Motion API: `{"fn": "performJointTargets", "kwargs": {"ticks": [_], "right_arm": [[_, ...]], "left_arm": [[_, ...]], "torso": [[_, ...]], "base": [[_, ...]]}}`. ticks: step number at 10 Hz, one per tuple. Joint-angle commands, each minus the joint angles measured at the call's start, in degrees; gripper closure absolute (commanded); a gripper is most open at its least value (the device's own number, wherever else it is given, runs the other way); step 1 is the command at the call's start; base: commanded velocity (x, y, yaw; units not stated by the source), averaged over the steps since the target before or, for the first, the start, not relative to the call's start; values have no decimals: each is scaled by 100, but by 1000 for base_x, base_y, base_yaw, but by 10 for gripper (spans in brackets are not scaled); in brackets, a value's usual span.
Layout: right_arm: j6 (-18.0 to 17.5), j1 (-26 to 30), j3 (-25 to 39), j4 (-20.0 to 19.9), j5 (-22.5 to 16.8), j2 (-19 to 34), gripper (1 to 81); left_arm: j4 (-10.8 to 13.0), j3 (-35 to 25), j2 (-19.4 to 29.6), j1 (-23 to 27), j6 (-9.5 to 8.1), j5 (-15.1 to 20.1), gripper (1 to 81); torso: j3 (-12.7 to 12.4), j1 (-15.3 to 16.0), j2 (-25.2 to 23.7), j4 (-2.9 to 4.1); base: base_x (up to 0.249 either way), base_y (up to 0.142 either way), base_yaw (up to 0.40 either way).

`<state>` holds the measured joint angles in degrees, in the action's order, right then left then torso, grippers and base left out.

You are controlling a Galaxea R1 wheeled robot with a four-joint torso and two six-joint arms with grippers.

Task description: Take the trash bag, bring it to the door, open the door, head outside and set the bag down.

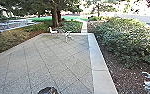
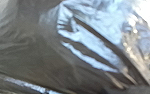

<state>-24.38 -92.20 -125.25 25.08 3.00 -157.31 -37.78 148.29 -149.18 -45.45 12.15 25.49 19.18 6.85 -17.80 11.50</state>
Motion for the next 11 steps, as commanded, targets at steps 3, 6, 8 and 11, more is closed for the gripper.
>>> {"fn": "performJointTargets", "kwargs": {"ticks": [3, 6, 8, 11], "right_arm": [[21, 109, 37, 59, -422, 13, 10], [21, 118, -86, 50, -423, -67, 10], [12, 118, -174, 32, -423, -119, 10], [12, 100, -192, 24, -423, -128, 10]], "left_arm": [[-133, 306, 256, 743, 6, 325, 811], [-72, 306, 160, 577, 6, 351, 811], [-45, 306, 63, 453, 32, 351, 811], [16, 298, 37, 435, 68, 369, 811]], "torso": [[0, 0, 0, 265], [0, 0, 0, 293], [0, 0, 0, 293], [0, 0, 0, 295]], "base": [[0, 0, 0], [0, 0, 0], [0, 0, 0], [0, 0, 0]]}}
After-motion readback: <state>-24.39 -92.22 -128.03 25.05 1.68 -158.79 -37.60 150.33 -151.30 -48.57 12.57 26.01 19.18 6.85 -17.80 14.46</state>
